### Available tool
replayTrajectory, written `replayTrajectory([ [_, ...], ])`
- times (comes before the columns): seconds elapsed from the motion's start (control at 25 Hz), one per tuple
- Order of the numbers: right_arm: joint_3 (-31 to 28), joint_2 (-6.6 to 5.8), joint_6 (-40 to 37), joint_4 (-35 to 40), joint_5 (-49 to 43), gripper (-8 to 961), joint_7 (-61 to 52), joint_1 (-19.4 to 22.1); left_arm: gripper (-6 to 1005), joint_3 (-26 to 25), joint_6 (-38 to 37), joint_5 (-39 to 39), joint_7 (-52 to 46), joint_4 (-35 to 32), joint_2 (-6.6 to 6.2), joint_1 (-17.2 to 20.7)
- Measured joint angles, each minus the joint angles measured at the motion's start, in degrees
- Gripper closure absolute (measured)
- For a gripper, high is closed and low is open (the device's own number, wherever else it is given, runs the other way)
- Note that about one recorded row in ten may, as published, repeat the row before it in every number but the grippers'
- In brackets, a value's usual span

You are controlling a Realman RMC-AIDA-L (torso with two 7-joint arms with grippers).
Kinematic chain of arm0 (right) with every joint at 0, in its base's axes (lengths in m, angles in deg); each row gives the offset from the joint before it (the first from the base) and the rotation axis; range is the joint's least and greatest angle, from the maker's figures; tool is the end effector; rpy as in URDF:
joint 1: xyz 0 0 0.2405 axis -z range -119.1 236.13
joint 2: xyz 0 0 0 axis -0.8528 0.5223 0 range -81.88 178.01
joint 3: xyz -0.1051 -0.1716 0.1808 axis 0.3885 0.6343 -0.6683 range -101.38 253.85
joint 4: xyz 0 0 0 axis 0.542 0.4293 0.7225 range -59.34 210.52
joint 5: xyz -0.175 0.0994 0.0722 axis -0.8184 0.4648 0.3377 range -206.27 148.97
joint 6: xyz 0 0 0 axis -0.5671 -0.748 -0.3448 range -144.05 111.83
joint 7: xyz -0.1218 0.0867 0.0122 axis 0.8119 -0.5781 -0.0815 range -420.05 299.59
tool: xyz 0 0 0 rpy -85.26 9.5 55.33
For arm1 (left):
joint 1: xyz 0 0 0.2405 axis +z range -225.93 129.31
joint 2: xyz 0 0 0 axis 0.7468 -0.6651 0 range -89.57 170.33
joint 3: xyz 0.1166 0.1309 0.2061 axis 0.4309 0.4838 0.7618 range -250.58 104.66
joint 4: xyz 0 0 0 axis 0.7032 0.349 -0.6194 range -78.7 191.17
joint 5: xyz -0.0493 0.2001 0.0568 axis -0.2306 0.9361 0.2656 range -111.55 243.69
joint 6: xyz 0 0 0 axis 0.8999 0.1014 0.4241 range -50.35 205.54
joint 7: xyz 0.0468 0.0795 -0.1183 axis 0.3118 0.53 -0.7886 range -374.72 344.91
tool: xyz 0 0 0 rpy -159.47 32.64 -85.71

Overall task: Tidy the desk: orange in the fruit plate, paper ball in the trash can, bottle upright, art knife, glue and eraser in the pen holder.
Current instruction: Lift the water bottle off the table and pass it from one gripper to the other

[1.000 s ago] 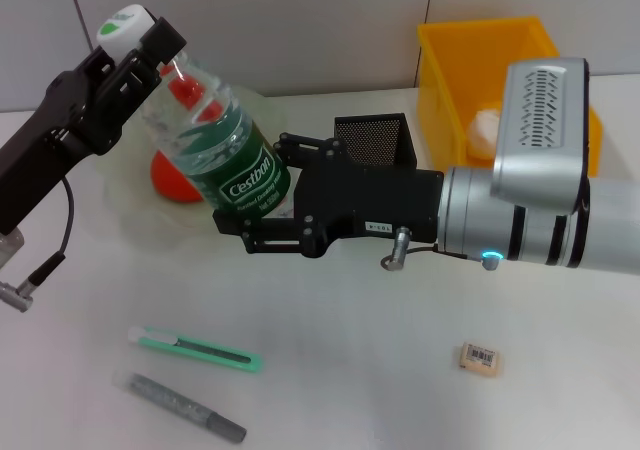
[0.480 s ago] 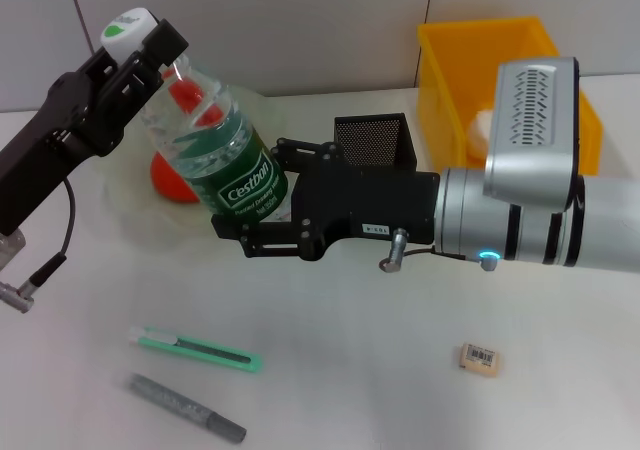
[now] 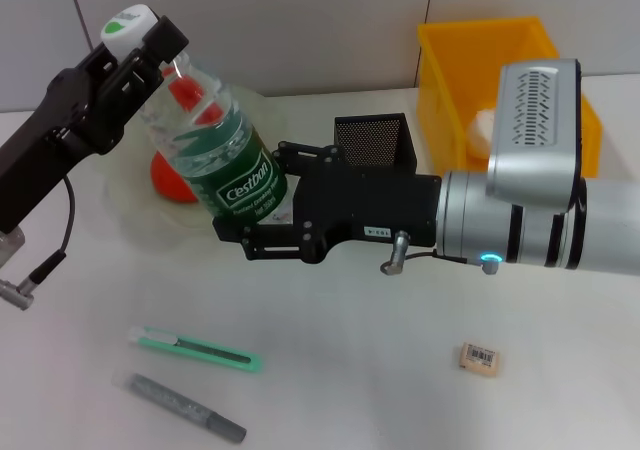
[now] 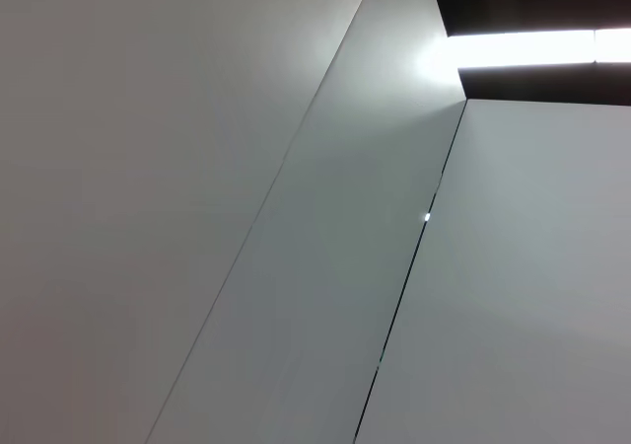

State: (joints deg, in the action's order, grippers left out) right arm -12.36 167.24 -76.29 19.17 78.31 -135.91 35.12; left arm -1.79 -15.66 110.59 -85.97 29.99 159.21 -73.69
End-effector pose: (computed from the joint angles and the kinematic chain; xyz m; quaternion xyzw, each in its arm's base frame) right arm 0.1582 0.3497 -0.0680 -0.9372 0.0730 0.2996 0.1628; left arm -0.2152 0.3350 0.0097 -0.7560 -0.2093 -0.5987 0.1620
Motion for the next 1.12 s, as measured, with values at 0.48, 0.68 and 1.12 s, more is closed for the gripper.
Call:
replayTrajectory([
  [0.48, -0.2, 0.00, 0.2, -0.1, -2.1, 187, -1.7, 0.0, 555, -0.3, -0.2, 0.0, 0.4, -0.2, 0.00, -0.1],
  [0.68, 0.0, 0.00, 0.3, 0.0, -2.1, 187, -1.7, 0.1, 555, -0.4, -0.2, 0.0, 0.4, -0.3, 0.00, 0.0],
  [1.12, 0.0, -0.01, 0.2, 0.2, -2.2, 187, -1.7, 0.6, 555, -0.6, -0.7, -0.8, 0.4, -0.4, 0.00, -0.2],
])
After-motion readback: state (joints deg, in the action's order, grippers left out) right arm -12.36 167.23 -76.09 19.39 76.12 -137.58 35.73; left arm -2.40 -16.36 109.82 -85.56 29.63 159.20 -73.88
